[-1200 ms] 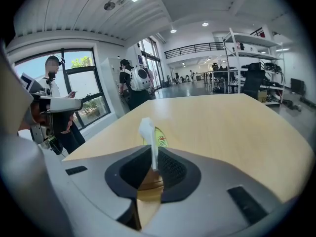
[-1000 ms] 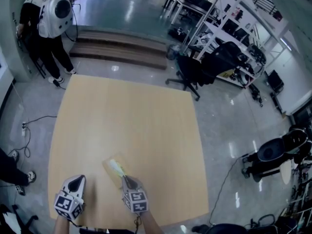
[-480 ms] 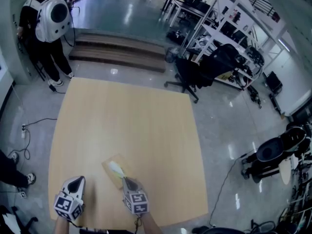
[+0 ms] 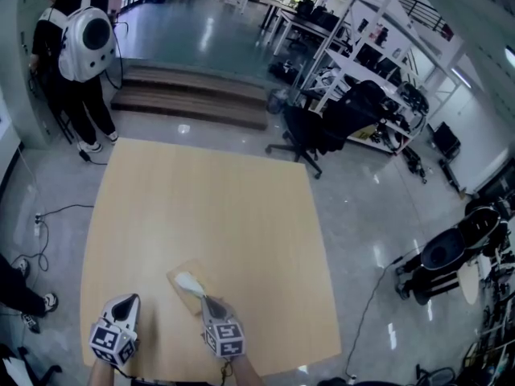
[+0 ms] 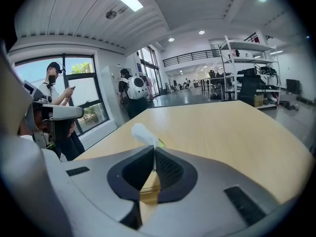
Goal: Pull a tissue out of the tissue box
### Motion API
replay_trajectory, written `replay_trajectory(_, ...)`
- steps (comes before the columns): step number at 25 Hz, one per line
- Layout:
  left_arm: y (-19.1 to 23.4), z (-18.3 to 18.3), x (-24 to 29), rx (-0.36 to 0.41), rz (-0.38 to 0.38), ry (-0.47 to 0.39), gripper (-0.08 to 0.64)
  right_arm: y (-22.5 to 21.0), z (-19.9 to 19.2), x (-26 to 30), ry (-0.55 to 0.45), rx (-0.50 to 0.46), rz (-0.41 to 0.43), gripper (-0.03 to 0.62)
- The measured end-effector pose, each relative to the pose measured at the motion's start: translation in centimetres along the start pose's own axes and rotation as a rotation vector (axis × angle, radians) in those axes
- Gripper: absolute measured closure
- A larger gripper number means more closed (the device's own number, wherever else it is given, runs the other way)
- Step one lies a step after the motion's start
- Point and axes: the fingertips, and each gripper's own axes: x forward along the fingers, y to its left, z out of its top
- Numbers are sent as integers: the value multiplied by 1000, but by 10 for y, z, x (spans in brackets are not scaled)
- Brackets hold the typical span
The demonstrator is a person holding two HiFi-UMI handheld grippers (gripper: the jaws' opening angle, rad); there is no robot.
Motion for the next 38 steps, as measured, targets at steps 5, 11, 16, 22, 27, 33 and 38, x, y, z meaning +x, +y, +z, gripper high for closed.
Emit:
replay_trajectory(5, -1, 6, -2, 14, -6, -17, 552, 1, 10, -5, -25, -2, -7, 580)
replay_trajectory(11, -3, 17, -9, 24, -4, -43, 552, 5, 23, -16, -53, -14, -16, 580)
replay_trajectory(16, -6, 22, -14, 33, -8, -63, 552, 5, 32, -21, -86, -17, -22, 580)
replay_trajectory(22, -11, 29, -20, 43, -13, -83, 552, 3, 46, -31, -125, -19, -35, 580)
replay_trajectory(27, -17, 30, -26, 59, -17, -102, 552, 4, 58, -45, -167, -41, -41, 580)
replay_trajectory(33, -18, 36, -37, 79, -14, -129, 552, 9, 72, -64, -227, -43, -48, 580)
replay_trajectory(38, -18, 43, -46, 89, -5, -156, 552, 20, 82, -86, -270, -66, -48, 579)
